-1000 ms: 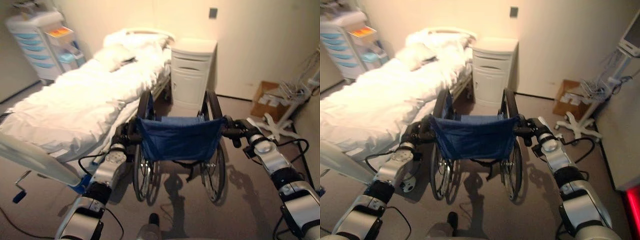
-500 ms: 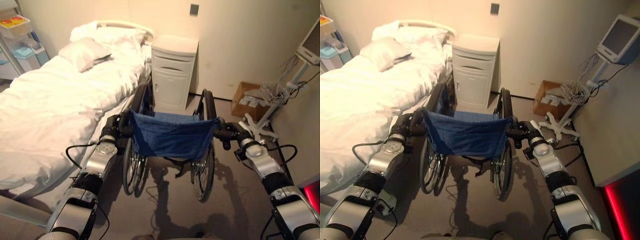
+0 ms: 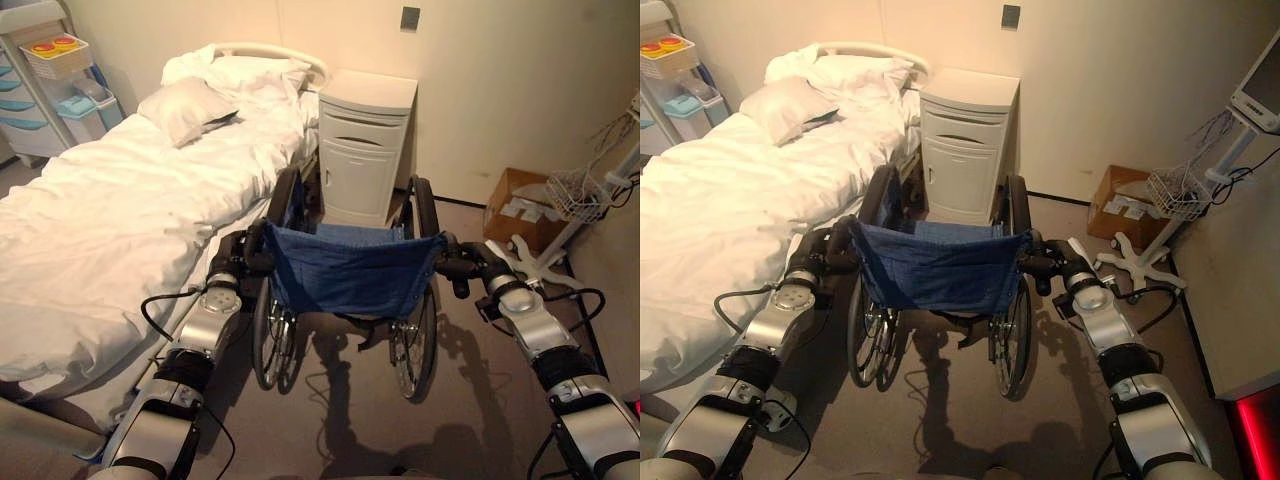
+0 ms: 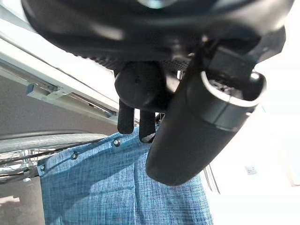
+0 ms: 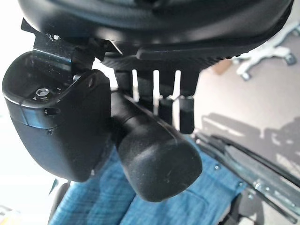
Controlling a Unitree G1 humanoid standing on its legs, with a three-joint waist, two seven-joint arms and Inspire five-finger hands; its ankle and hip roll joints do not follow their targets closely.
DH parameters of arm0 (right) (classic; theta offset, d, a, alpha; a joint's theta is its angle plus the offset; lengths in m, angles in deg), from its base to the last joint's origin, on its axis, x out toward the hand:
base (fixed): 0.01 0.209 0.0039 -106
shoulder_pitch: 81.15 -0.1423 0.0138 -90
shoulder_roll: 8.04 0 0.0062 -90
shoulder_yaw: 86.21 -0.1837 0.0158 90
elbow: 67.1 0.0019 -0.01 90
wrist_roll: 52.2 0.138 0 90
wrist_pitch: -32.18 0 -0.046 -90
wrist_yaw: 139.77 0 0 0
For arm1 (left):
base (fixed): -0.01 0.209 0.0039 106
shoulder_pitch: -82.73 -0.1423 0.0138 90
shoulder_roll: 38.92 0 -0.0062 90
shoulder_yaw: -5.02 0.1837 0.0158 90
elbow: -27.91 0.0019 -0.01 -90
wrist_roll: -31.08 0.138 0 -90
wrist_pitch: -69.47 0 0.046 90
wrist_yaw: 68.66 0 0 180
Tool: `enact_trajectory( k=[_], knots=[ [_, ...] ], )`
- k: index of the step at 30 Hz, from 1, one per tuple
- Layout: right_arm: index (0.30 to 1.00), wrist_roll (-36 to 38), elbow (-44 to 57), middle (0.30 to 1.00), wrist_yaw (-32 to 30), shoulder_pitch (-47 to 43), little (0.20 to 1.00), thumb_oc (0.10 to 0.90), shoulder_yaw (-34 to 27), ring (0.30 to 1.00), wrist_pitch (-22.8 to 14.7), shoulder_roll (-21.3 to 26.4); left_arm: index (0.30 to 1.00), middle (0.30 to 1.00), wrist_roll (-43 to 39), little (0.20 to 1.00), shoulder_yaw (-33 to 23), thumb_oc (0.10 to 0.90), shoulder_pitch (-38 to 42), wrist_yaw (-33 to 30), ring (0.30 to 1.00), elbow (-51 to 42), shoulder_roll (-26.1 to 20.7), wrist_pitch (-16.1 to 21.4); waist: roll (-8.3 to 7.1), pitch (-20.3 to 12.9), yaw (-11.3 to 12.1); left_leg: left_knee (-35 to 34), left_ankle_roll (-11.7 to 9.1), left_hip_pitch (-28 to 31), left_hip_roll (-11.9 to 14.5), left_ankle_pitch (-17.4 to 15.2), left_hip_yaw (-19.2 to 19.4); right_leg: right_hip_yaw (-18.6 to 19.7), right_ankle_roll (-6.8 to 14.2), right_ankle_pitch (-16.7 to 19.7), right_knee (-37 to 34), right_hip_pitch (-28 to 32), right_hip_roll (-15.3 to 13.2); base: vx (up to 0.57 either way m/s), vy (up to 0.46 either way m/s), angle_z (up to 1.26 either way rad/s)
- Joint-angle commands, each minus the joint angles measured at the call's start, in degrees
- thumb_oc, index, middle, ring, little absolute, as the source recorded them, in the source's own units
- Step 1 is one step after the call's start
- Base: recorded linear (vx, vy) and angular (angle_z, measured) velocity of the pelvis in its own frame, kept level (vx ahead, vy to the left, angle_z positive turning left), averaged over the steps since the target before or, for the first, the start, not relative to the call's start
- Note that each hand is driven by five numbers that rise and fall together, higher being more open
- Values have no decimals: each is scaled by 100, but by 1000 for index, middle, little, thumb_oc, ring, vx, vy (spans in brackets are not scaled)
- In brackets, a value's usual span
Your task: Push the wheelchair next to the bed
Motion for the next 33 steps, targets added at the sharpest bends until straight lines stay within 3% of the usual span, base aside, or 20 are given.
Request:
enact_trajectory(
  k=[1, 4, 6, 8, 9, 10, 12, 19, 33],
  knots=[
    [300, -441, -435, 300, 543, 220, 300, 400, 684, 300, -240, 640, 300, 300, 41, 300, 490, 400, -401, 87, 300, 358, 429, 156, -32, 220, -79, 1950, -167, -747, 99, 778, 64, -38, -179, 477, -919, 489, 407, 231, 45, -2],
    [300, -592, -514, 300, 523, 82, 300, 400, 787, 300, -109, 480, 300, 300, -31, 300, 476, 400, -454, -1, 300, 334, 429, 204, 91, 349, 39, 758, -193, -846, 341, 1226, -194, 256, -149, 297, -891, 853, 564, 343, 199, -31],
    [300, -642, -434, 300, 460, 181, 300, 400, 823, 300, -66, 395, 300, 300, -14, 300, 407, 400, -560, 27, 300, 287, 372, 215, 230, 367, 157, -431, -299, -953, 514, 1745, -477, 412, -113, 142, -882, 1082, 680, 409, 276, -4],
    [300, -695, -347, 300, 445, 298, 300, 400, 810, 300, -76, 371, 300, 300, 47, 300, 319, 400, -658, 56, 300, 237, 336, 184, 273, 352, 252, -840, -331, -1038, 567, 1913, -586, 449, -72, 79, -912, 1244, 644, 338, 227, 7],
    [300, -718, -305, 300, 462, 356, 300, 400, 783, 300, -85, 384, 300, 300, 70, 300, 269, 400, -708, 70, 300, 217, 322, 180, 265, 326, 267, -843, -285, -1019, 516, 1732, -568, 414, -38, 67, -900, 1250, 569, 297, 216, -16],
    [300, -687, -247, 300, 476, 458, 300, 400, 730, 300, -85, 402, 300, 300, 97, 300, 190, 400, -788, 133, 300, 182, 260, 148, 247, 254, 273, -896, -182, -871, 401, 1354, -493, 335, 47, 47, -823, 1210, 446, 314, 234, -59],
    [300, -738, -130, 300, 460, 651, 300, 400, 640, 300, -85, 405, 300, 300, 97, 300, 152, 400, -790, 237, 300, 197, 143, 123, 260, 182, 249, -957, -89, -686, 287, 1110, -424, 244, 130, -4, -665, 1141, 314, 282, 202, -79],
    [300, -708, -192, 300, 440, 636, 300, 400, 494, 300, -218, 485, 300, 300, 100, 300, 200, 400, -682, 213, 300, 200, 28, 127, 322, 20, 268, -1532, 79, -356, 5, 1057, -439, 252, 304, 27, -506, 894, 170, 176, 113, -49],
    [300, -578, -200, 300, 306, 600, 300, 400, 453, 300, -104, 344, 300, 300, 379, 300, 123, 400, -808, 268, 300, 15, 77, 80, 256, -36, 365, -1533, 405, -138, -259, 779, -228, 267, 538, 359, -130, 827, -62, 110, 52, -2]
  ],
)
